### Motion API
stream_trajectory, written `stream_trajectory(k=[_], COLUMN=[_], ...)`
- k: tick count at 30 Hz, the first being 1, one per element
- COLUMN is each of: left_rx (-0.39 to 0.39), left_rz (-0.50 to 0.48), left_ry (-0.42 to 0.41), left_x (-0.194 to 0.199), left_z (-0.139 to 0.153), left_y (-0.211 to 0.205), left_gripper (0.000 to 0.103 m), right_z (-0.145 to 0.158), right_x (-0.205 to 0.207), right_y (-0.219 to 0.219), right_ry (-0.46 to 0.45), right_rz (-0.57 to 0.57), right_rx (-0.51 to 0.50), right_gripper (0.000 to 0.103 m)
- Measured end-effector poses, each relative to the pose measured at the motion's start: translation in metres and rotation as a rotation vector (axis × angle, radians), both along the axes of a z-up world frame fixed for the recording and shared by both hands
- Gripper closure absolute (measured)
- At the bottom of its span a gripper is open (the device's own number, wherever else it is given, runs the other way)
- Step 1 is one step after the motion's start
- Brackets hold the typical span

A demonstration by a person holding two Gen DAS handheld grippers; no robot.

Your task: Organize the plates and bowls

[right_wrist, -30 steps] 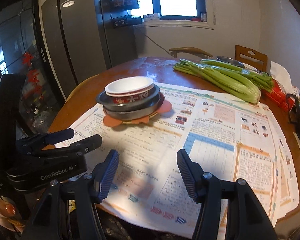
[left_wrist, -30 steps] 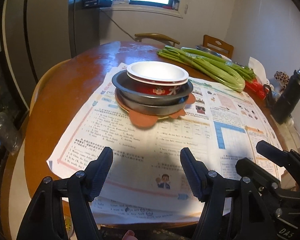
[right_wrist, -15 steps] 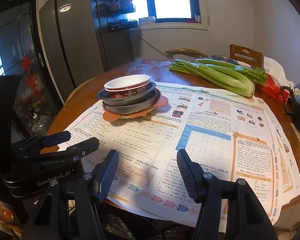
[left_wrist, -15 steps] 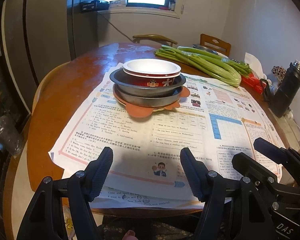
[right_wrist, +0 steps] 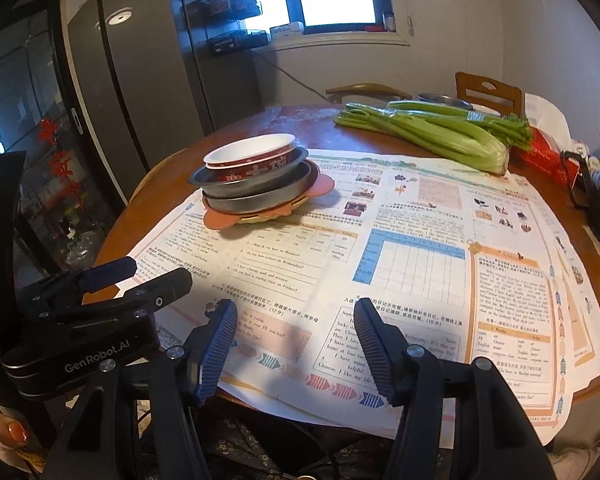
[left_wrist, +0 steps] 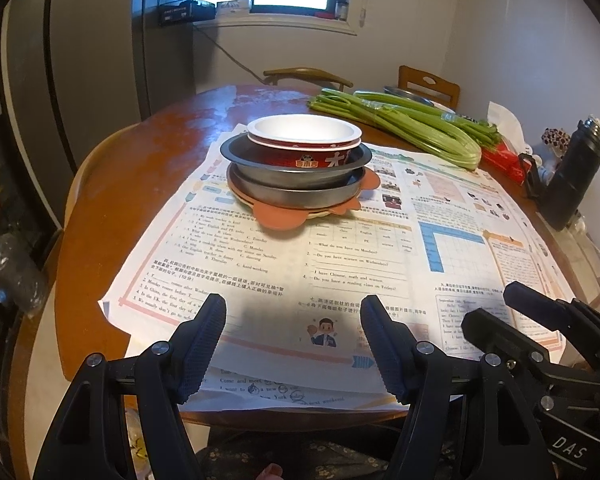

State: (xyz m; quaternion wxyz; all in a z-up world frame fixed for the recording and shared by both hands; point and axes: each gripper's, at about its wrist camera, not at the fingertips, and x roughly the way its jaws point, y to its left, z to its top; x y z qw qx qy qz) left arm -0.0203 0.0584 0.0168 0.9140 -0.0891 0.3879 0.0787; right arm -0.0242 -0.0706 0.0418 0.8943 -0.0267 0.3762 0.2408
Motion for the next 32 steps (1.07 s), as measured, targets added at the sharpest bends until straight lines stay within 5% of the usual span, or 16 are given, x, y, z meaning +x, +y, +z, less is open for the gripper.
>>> stream_trajectory(k=[24, 32], left_rx=[0.008, -0.106], left_rz=[-0.022, -0.068], left_ry=[0.03, 0.067], left_x=[0.003, 0.038], left_z=[-0.009, 0.003], left_y=[-0.004, 0.021], left_gripper=[0.031, 0.031], right_z=[-0.007, 0.0], right_x=[0.002, 0.032], right_y=[-0.003, -0.04], right_ry=[0.024, 0.077], right_rz=[-0.015, -0.057], right_rx=[0.0, 0.087], right_gripper=[0.043, 0.043])
